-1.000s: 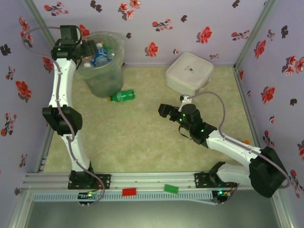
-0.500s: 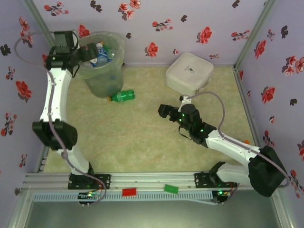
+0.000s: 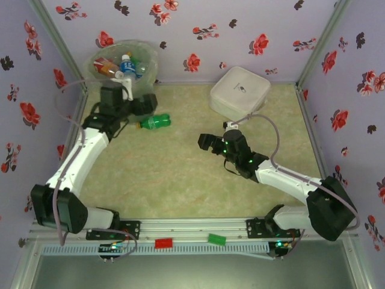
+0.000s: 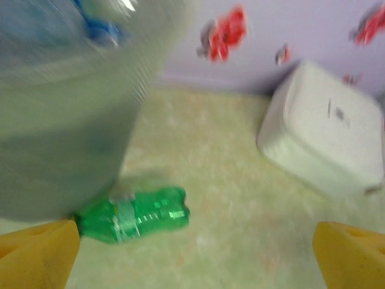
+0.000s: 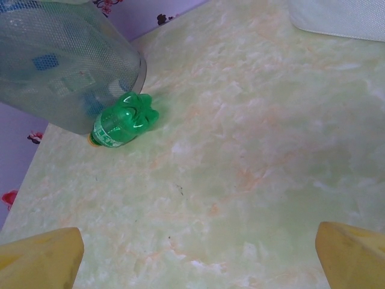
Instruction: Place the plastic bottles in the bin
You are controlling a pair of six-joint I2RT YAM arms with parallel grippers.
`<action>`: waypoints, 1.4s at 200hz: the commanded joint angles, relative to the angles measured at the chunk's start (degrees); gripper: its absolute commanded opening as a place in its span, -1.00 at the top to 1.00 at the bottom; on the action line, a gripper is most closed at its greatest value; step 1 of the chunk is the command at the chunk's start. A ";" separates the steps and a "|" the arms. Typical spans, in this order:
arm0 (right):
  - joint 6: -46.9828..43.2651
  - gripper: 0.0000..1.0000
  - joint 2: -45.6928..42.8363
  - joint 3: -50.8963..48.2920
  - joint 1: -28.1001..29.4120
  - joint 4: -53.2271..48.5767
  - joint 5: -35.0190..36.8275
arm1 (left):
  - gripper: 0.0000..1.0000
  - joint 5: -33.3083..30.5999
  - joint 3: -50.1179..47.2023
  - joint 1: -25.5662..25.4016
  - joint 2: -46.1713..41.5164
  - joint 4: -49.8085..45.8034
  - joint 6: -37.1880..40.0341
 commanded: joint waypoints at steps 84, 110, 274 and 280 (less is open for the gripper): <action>-0.37 -0.99 -1.37 0.89 -0.39 -2.00 2.06 | -1.00 -4.16 12.91 -4.50 26.92 -6.70 23.40; -0.81 -0.99 -2.52 0.66 -0.39 -2.76 2.92 | -1.00 -5.80 17.39 -4.46 32.49 -9.88 27.50; -1.33 -0.99 -5.54 -1.67 -0.39 -2.67 5.49 | -0.95 -10.44 22.48 -4.87 43.18 -18.98 27.49; -1.23 -0.99 -5.40 -1.79 -0.39 -2.42 5.52 | -0.95 -10.55 22.14 -5.09 42.89 -19.17 26.98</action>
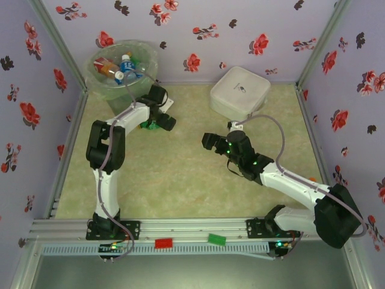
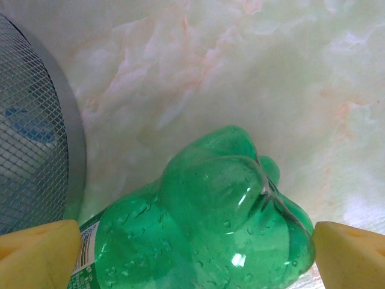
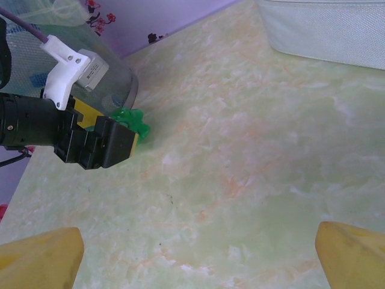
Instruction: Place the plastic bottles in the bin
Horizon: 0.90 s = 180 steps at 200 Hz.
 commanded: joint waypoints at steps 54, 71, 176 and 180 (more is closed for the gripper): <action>-0.73 -0.99 -0.77 -1.49 -0.39 1.43 1.58 | -0.95 -1.43 -3.93 -2.21 -2.01 -6.46 -8.38; -0.70 -0.99 -1.03 -1.77 -0.39 1.45 1.84 | -0.96 -2.38 -5.67 -3.02 -3.31 -5.45 -8.81; -0.55 -0.99 -1.22 -2.66 -0.39 2.16 2.15 | -0.30 -3.03 -10.70 -3.60 -4.72 -3.13 -12.35; -0.57 -0.99 -1.28 -2.71 -0.39 2.22 2.08 | -0.27 -3.02 -10.76 -3.68 -5.01 -2.96 -12.33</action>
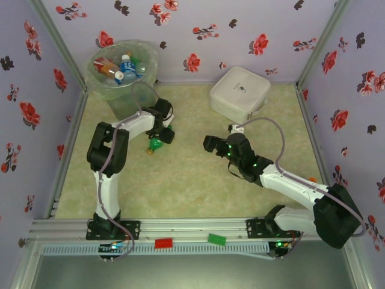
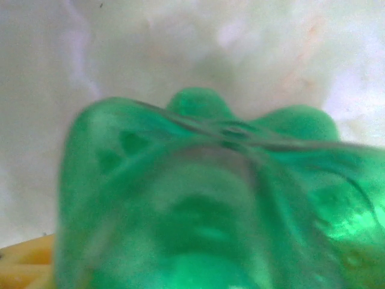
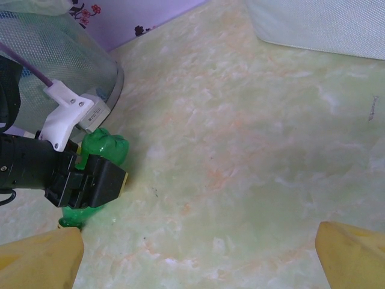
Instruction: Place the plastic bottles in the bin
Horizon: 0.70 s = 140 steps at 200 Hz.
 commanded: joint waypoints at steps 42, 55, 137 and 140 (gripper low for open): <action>-1.03 -0.99 -0.62 -0.79 -0.39 4.49 -2.67 | -0.06 -1.21 -1.52 -0.41 -7.69 1.72 -3.53; -1.36 -0.99 -0.42 -1.11 -0.39 6.38 -4.66 | -0.04 -1.22 -1.69 -0.37 -10.13 2.19 -4.39; -5.60 -0.99 -0.49 0.52 -0.39 12.86 -12.36 | 0.01 1.06 15.34 0.13 -19.11 -0.42 -6.26; -5.62 -0.99 -0.37 0.48 -0.39 12.77 -12.28 | 0.01 1.15 16.91 0.23 -18.88 -0.72 -6.20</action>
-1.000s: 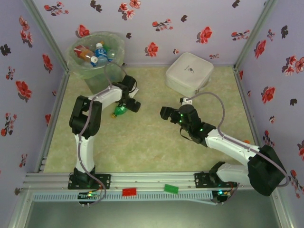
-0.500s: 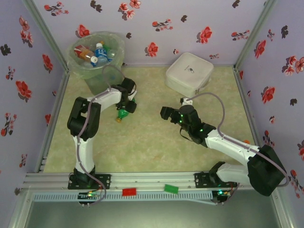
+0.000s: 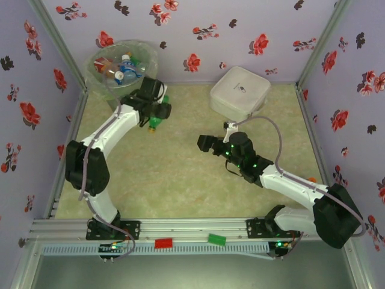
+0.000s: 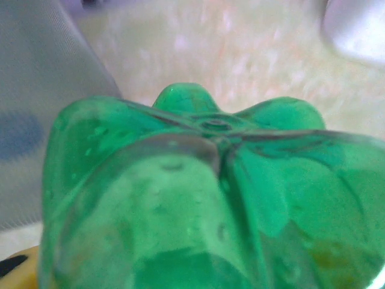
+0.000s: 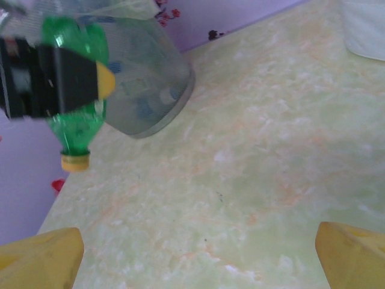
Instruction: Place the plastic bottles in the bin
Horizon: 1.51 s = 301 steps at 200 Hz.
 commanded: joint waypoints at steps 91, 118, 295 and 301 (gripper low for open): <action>-3.83 -0.99 -1.01 1.20 -0.39 0.09 -0.20 | 0.01 12.82 56.69 15.56 19.16 -6.80 -19.72; -4.13 -0.99 -2.85 0.62 -0.39 -1.41 0.74 | 0.03 13.31 56.91 19.47 22.12 -0.79 -27.58; -4.69 -0.99 -7.40 -0.75 -0.39 -4.34 4.62 | -1.00 9.12 50.21 19.39 23.33 1.23 -26.75; -4.78 -0.99 -7.31 -0.75 -0.39 -4.33 4.64 | -1.00 8.53 49.51 19.39 22.32 1.37 -26.27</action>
